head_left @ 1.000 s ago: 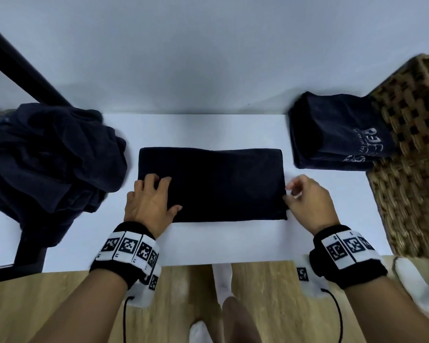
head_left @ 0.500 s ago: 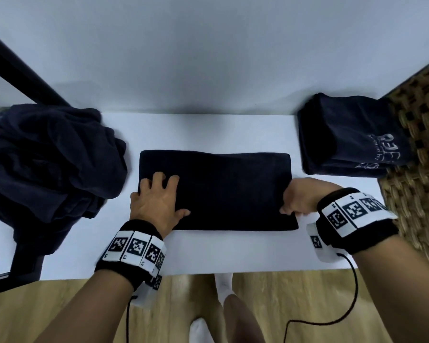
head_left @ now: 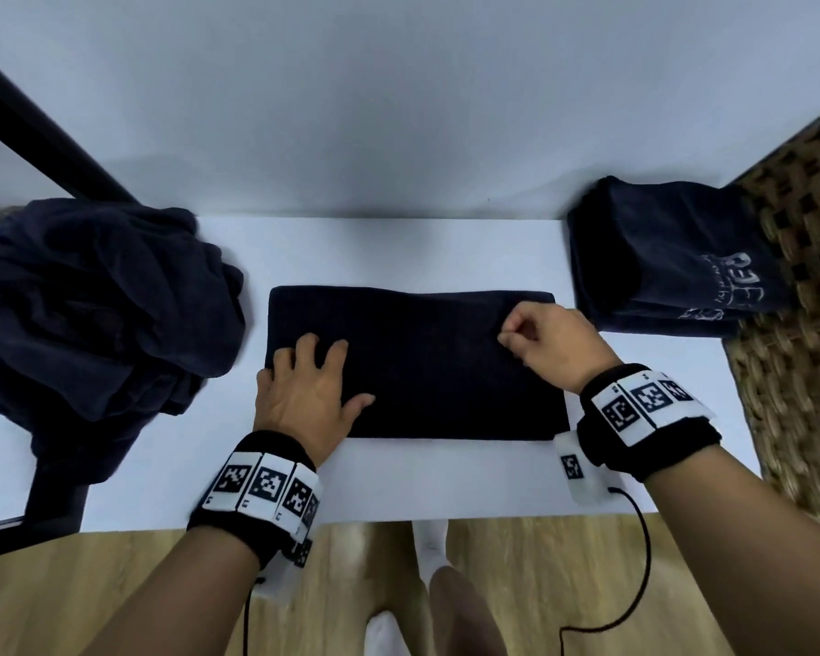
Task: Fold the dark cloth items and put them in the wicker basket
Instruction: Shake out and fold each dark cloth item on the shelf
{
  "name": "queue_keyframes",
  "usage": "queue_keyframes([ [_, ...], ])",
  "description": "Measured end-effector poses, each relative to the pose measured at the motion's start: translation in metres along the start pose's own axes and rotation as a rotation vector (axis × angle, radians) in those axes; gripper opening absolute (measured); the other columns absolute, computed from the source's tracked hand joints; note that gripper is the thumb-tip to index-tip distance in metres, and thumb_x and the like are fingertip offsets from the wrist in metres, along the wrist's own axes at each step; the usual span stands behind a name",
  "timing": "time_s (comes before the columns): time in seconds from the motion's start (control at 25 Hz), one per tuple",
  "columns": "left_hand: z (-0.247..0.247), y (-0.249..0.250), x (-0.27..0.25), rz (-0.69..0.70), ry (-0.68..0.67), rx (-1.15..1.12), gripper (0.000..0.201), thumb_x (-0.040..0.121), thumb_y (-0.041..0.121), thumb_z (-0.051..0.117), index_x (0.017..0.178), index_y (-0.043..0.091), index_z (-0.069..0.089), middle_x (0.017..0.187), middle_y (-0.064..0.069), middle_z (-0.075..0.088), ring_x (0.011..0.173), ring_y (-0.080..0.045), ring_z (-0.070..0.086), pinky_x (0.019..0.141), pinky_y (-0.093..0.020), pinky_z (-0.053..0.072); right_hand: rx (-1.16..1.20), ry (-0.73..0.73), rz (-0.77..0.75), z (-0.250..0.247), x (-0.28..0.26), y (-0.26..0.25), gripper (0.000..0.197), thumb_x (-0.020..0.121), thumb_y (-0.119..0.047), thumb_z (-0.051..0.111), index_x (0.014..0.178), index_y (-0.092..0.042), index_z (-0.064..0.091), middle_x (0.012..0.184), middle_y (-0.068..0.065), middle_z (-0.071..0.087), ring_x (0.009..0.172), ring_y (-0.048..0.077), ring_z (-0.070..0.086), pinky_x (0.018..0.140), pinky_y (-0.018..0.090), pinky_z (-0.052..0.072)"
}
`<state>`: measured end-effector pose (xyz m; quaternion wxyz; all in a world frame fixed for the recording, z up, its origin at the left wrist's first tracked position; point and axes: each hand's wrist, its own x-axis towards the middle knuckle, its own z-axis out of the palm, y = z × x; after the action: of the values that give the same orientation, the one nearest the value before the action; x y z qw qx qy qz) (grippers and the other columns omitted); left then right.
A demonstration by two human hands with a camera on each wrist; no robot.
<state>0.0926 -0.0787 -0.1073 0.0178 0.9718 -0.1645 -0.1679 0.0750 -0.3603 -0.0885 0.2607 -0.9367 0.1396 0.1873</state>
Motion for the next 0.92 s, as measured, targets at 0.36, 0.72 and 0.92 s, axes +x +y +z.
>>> queue_keyframes([
  [0.36,-0.011,0.013,0.045,-0.070,-0.020,-0.012,0.067,0.083,0.064,0.052,0.136,0.028,0.032,0.130,-0.007,0.037,0.115,-0.028,0.038,0.091,-0.042,0.038,0.048,0.087,-0.166,0.021,0.067,-0.013,0.023,0.085,-0.028,0.069,0.100,-0.015,0.057,0.097,-0.002,0.047,0.085,0.021,0.054,0.083,0.033,0.045],
  [0.72,-0.018,0.050,0.089,0.210,0.150,0.053,0.035,0.093,0.026,0.054,0.126,0.015,0.051,0.126,-0.010,0.049,0.114,-0.033,0.045,0.093,-0.045,0.035,0.197,-0.263,0.300,0.021,0.000,-0.003,0.023,0.085,-0.033,0.066,0.081,-0.012,0.057,0.074,0.004,0.066,0.064,0.017,0.062,0.059,0.026,0.051],
  [0.92,0.024,0.032,-0.007,0.467,0.184,-0.055,0.032,0.076,0.039,0.067,0.093,0.011,0.067,0.088,-0.010,0.060,0.079,-0.029,0.059,0.067,-0.038,0.050,0.167,-0.296,0.299,0.043,-0.044,-0.003,0.043,0.088,-0.049,0.060,0.073,-0.009,0.063,0.066,0.005,0.069,0.055,0.016,0.059,0.057,0.026,0.047],
])
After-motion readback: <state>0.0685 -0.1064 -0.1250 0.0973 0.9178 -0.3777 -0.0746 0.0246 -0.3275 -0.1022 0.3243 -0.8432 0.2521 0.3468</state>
